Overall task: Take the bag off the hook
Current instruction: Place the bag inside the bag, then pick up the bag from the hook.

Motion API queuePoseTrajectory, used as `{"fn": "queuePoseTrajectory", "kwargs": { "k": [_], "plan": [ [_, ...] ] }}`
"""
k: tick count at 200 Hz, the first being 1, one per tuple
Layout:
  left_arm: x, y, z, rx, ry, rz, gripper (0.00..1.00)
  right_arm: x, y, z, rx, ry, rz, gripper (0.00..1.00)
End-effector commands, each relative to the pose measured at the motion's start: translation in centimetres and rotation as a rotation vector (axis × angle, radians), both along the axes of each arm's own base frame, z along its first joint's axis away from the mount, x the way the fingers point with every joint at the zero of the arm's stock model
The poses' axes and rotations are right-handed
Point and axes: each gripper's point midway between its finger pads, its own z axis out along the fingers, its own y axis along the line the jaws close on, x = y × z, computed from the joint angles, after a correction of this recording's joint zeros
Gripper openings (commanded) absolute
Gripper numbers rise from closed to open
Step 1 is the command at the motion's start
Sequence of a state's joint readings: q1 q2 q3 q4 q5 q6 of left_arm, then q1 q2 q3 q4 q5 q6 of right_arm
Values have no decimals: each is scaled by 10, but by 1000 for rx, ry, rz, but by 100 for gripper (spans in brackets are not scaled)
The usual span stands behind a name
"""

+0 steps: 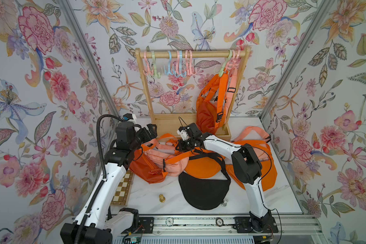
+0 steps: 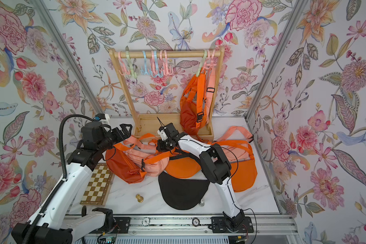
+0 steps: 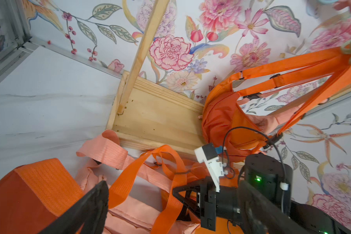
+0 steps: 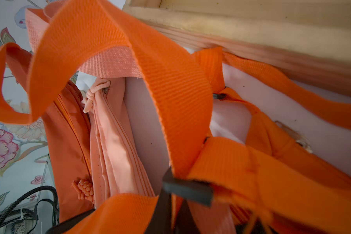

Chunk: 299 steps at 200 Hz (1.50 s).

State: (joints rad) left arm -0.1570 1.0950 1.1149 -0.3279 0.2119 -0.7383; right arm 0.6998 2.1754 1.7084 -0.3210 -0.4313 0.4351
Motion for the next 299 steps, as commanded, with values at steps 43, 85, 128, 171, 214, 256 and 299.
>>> {"fn": "queuePoseTrajectory", "kwargs": {
  "k": [43,85,128,171,214,256,299],
  "plan": [
    [36,-18,15,38,-30,-23,99,-34,-48,111,38,-212,-45,70],
    [74,-85,32,83,-70,-146,99,-27,-91,172,176,-234,-119,66],
    [108,-131,26,71,-75,-217,99,24,-123,230,209,-387,-231,49],
    [124,-210,57,100,-227,-378,99,96,-188,297,-63,-738,-469,62],
    [144,-259,66,138,-307,-441,98,149,-241,314,-104,-762,-579,66],
    [154,-296,60,193,-347,-477,98,190,-250,303,-90,-743,-568,66],
    [164,-317,39,224,-329,-490,99,214,-228,298,10,-761,-487,39]
  ]
}}
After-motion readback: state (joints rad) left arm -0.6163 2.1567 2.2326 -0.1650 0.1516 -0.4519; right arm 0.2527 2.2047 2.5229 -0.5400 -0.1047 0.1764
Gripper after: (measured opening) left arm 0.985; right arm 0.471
